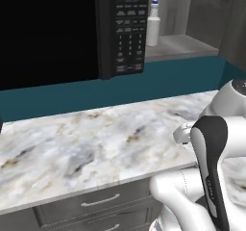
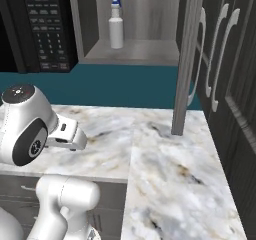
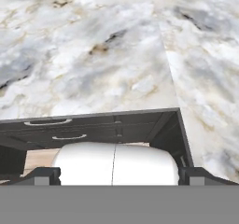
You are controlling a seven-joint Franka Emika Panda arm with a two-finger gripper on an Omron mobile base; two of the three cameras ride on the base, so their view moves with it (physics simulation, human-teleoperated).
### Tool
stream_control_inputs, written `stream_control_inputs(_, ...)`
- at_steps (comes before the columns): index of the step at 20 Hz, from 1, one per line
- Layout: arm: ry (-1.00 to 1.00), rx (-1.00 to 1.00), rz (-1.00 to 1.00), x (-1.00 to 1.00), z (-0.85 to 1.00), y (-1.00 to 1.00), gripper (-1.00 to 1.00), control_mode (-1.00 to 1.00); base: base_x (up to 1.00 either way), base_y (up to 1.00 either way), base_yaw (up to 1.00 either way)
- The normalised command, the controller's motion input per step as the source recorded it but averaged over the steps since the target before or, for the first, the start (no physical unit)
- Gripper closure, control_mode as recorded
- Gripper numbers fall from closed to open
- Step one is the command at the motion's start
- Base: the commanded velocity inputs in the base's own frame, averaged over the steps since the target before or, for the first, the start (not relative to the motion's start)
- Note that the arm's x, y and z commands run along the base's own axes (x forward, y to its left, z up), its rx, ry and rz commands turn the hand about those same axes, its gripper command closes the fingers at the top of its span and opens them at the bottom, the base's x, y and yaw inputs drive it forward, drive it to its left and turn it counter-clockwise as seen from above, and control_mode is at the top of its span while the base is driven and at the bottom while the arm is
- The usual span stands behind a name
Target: Move the cutting board and knife to the sink. Then move spray from the cabinet to the counter.
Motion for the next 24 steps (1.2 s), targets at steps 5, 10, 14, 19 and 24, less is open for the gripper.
stream_control_inputs(5,0.0,0.0,0.0,0.0,0.0,0.0,-1.0,1.0,0.37,-0.17,0.05)
stream_control_inputs(10,0.0,0.0,0.0,0.0,0.0,0.0,-1.0,1.0,0.56,-0.19,0.05)
stream_control_inputs(14,0.0,0.0,0.0,0.0,0.0,0.0,-1.0,1.0,0.63,-0.18,0.05)
stream_control_inputs(19,0.0,0.0,0.0,0.0,0.0,0.0,-1.0,1.0,0.57,-0.13,0.02)
stream_control_inputs(24,0.0,0.0,0.0,0.0,0.0,0.0,-1.0,1.0,0.21,-0.01,0.0)
